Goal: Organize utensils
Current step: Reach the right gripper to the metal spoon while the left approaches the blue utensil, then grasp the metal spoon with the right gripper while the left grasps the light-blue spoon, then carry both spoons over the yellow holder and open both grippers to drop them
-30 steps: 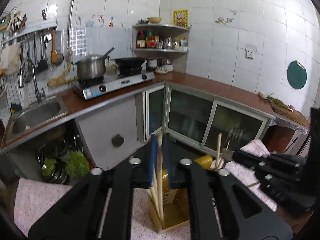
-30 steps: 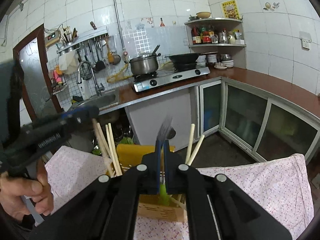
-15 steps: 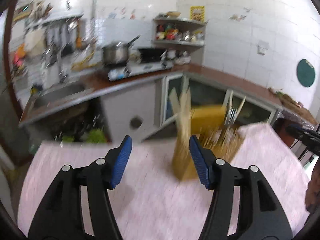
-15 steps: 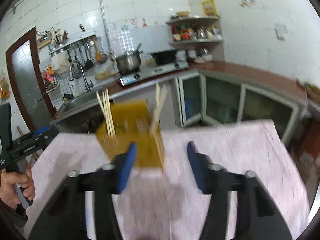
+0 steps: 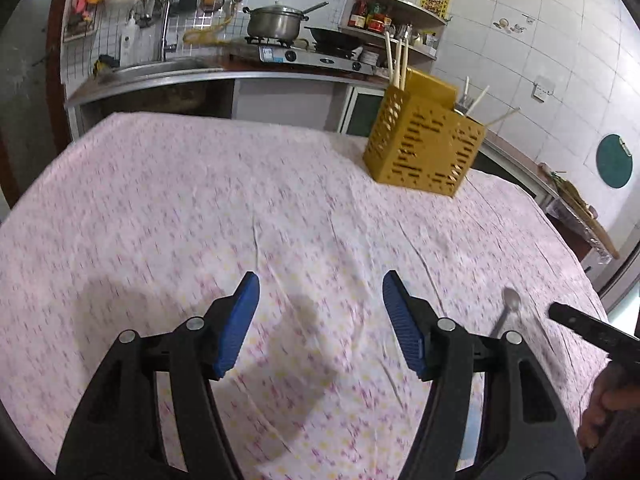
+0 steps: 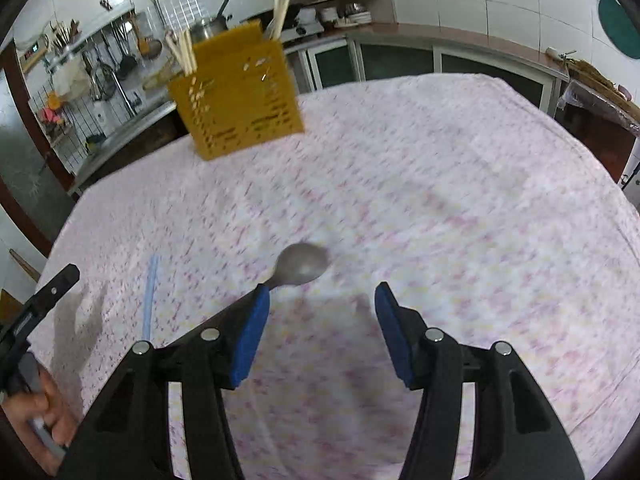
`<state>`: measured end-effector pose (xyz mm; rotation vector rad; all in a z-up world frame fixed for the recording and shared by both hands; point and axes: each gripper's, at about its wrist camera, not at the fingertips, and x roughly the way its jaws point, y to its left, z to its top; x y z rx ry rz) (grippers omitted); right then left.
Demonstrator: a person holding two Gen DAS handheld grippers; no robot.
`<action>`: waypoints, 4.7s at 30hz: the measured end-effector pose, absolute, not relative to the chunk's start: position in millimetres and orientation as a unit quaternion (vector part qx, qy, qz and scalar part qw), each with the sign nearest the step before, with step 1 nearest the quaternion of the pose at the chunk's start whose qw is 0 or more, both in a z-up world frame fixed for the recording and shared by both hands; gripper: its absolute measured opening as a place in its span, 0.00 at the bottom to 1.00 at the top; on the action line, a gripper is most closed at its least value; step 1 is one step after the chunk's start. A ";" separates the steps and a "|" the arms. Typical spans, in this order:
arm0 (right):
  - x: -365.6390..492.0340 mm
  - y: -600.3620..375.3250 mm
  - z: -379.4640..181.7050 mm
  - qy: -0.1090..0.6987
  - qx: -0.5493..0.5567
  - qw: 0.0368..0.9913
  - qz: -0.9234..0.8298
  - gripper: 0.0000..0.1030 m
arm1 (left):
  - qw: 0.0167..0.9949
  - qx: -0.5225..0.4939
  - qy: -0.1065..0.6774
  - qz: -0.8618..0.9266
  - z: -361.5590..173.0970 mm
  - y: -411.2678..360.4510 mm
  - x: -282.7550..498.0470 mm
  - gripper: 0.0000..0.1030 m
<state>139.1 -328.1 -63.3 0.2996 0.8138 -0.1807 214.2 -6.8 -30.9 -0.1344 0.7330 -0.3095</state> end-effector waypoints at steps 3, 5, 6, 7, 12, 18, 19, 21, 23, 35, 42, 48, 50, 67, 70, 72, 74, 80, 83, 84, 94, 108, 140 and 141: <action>157.7 -303.5 -69.6 0.404 0.133 0.901 -0.084 0.53 | 0.916 -0.058 0.365 -0.158 -36.5 -12.2 209.8 0.61; 167.0 -292.7 -71.5 0.405 0.127 0.901 -0.089 0.53 | 0.915 -0.053 0.368 -0.159 -37.1 -14.7 209.4 0.61; 170.1 -288.0 -71.2 0.404 0.124 0.902 -0.090 0.53 | 0.915 -0.051 0.367 -0.158 -35.8 -16.7 209.2 0.61; 176.2 -284.0 -71.3 0.403 0.116 0.903 -0.095 0.54 | 0.915 -0.046 0.369 -0.158 -35.0 -19.1 210.1 0.62; 190.3 -285.6 -80.3 0.425 0.096 0.894 -0.107 0.60 | 0.908 -0.022 0.390 -0.150 -34.8 -40.9 220.9 0.64; 176.8 -320.9 -79.6 0.435 0.101 0.894 -0.026 0.58 | 0.882 0.005 0.442 -0.165 -53.7 -81.7 232.5 0.64; 178.8 -325.5 -78.4 0.437 0.103 0.893 -0.018 0.57 | 0.879 0.013 0.450 -0.159 -58.6 -88.0 236.0 0.64; 185.5 -327.5 -76.9 0.442 0.084 0.893 -0.010 0.47 | 0.877 0.018 0.457 -0.150 -64.0 -94.2 240.2 0.66; 193.1 -329.9 -77.1 0.445 0.079 0.892 0.000 0.38 | 0.877 0.029 0.459 -0.142 -63.9 -102.6 245.9 0.67; 201.2 -353.6 -76.6 0.408 0.177 0.892 0.077 0.23 | 0.878 0.023 0.455 -0.149 -60.6 -107.8 261.8 0.38; 200.8 -358.5 -81.7 0.423 0.220 0.874 0.097 0.20 | 0.866 0.030 0.464 -0.183 -59.3 -116.7 258.2 0.10; 206.2 -364.4 -85.0 0.424 0.281 0.853 0.118 0.14 | 0.858 0.014 0.471 -0.204 -60.3 -108.7 261.9 0.08; 207.2 -359.4 -80.6 0.424 0.270 0.857 0.116 0.14 | 0.857 0.018 0.471 -0.207 -59.1 -106.6 263.2 0.08; 228.1 -302.5 -64.1 0.498 0.059 0.864 0.049 0.21 | 0.839 0.051 0.490 -0.231 -60.9 -99.2 268.9 0.06; 226.4 -293.8 -58.6 0.497 0.019 0.867 0.043 0.19 | 0.835 0.047 0.495 -0.237 -60.7 -94.0 265.8 0.06; 219.4 -281.5 -47.7 0.477 -0.022 0.878 0.029 0.03 | 0.832 0.041 0.498 -0.241 -59.7 -89.9 264.4 0.06; 211.6 -276.5 -35.0 0.451 -0.028 0.892 0.028 0.03 | 0.834 0.036 0.495 -0.239 -55.0 -83.7 262.8 0.06; 199.4 -279.4 -10.8 0.419 -0.017 0.907 0.033 0.03 | 0.842 0.007 0.480 -0.246 -30.0 -61.7 256.6 0.05; 193.1 -283.5 2.5 0.402 0.001 0.915 0.038 0.03 | 0.850 -0.019 0.460 -0.257 -11.1 -50.7 250.7 0.05; 190.1 -285.7 8.7 0.394 0.009 0.918 0.042 0.03 | 0.856 -0.022 0.449 -0.257 -2.5 -47.2 248.3 0.05; 163.0 -299.8 68.8 0.280 0.043 0.958 0.049 0.03 | 0.906 -0.016 0.344 -0.245 76.6 -49.8 225.7 0.05; 178.5 -331.0 132.2 0.170 0.061 0.983 0.030 0.03 | 0.914 0.013 0.300 -0.272 143.8 -103.6 239.3 0.05; 389.6 -334.8 120.0 0.108 0.016 0.994 -0.013 0.03 | 0.935 0.013 0.256 -0.244 169.1 -188.2 438.7 0.05; 391.7 -334.1 112.3 0.106 0.008 0.994 -0.017 0.03 | 0.935 0.014 0.257 -0.243 163.3 -187.6 440.1 0.05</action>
